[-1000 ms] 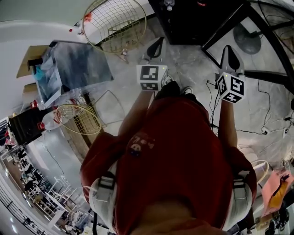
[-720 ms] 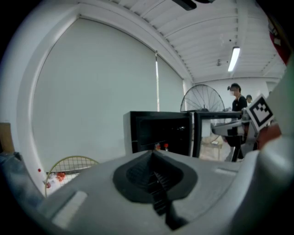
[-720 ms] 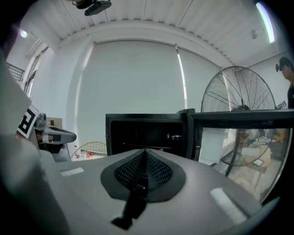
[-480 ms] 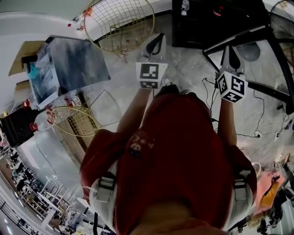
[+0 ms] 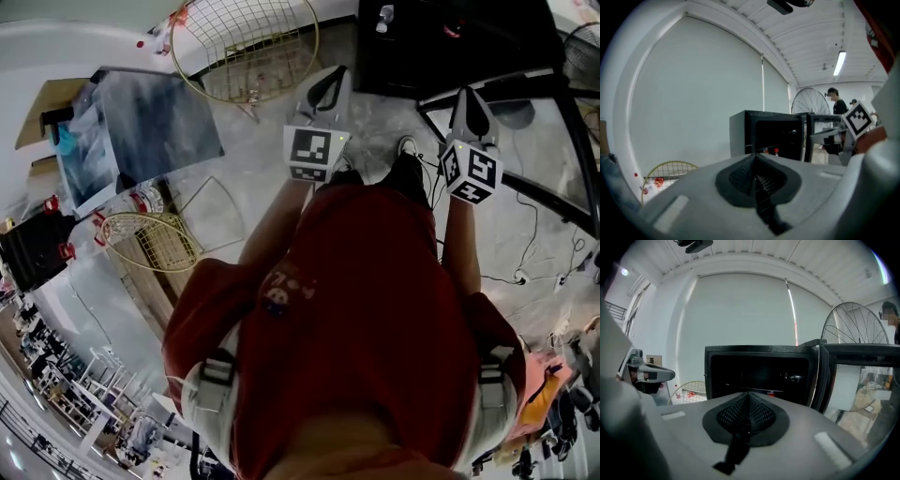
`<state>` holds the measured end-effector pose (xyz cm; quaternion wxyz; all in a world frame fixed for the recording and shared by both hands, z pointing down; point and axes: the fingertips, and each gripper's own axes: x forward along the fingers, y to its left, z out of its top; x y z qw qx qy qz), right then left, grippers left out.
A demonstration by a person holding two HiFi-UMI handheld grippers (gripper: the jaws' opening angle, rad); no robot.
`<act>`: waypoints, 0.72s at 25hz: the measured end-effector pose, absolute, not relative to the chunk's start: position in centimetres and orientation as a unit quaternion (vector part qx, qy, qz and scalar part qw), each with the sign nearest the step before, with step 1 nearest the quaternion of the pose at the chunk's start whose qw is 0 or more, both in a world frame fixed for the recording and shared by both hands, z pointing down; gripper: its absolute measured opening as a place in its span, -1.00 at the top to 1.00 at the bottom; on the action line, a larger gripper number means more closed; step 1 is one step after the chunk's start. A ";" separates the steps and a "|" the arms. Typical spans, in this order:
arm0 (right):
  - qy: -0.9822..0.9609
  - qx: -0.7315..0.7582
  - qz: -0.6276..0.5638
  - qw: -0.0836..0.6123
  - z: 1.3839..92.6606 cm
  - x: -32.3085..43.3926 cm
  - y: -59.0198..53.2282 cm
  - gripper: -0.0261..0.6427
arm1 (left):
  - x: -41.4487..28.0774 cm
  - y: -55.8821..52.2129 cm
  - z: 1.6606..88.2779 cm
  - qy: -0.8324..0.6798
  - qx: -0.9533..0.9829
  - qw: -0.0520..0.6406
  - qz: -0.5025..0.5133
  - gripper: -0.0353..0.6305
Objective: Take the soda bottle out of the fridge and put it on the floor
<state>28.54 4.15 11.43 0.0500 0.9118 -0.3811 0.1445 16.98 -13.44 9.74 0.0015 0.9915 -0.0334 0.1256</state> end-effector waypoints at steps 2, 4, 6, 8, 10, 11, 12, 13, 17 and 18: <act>-0.387 0.909 0.144 0.051 11.7 30.3 4.9 0.92 | 18.1 -13.2 10.2 -0.050 0.990 0.001 0.132 0.90; -0.397 0.904 0.145 0.054 11.9 32.0 5.6 0.92 | 19.2 -12.7 10.5 -0.065 0.988 0.001 0.138 0.90; -0.412 0.897 0.150 0.056 12.4 33.5 6.2 0.92 | 20.2 -11.9 10.8 -0.079 0.986 -0.003 0.143 0.90; -0.424 0.891 0.153 0.052 13.0 34.9 6.7 0.92 | 21.4 -10.9 11.2 -0.092 0.985 0.000 0.144 0.90; -0.437 0.885 0.153 0.044 13.2 36.1 6.9 0.92 | 22.5 -9.8 11.6 -0.102 0.985 0.006 0.142 0.90; -0.445 0.882 0.153 0.042 13.2 36.4 7.0 0.92 | 23.0 -9.3 11.8 -0.106 0.984 0.009 0.142 0.90; -0.451 0.878 0.154 0.042 13.3 36.7 7.1 0.92 | 23.5 -8.7 11.9 -0.109 0.984 0.011 0.142 0.90; -0.457 0.875 0.155 0.043 13.3 37.0 7.3 0.92 | 23.9 -8.1 11.9 -0.111 0.983 0.011 0.143 0.90; -0.470 0.867 0.159 0.045 13.5 38.1 8.0 0.92 | 25.2 -6.7 11.8 -0.116 0.983 0.010 0.143 0.90; -0.471 0.866 0.161 0.044 13.7 38.3 8.2 0.92 | 25.3 -6.5 11.8 -0.118 0.982 0.010 0.145 0.90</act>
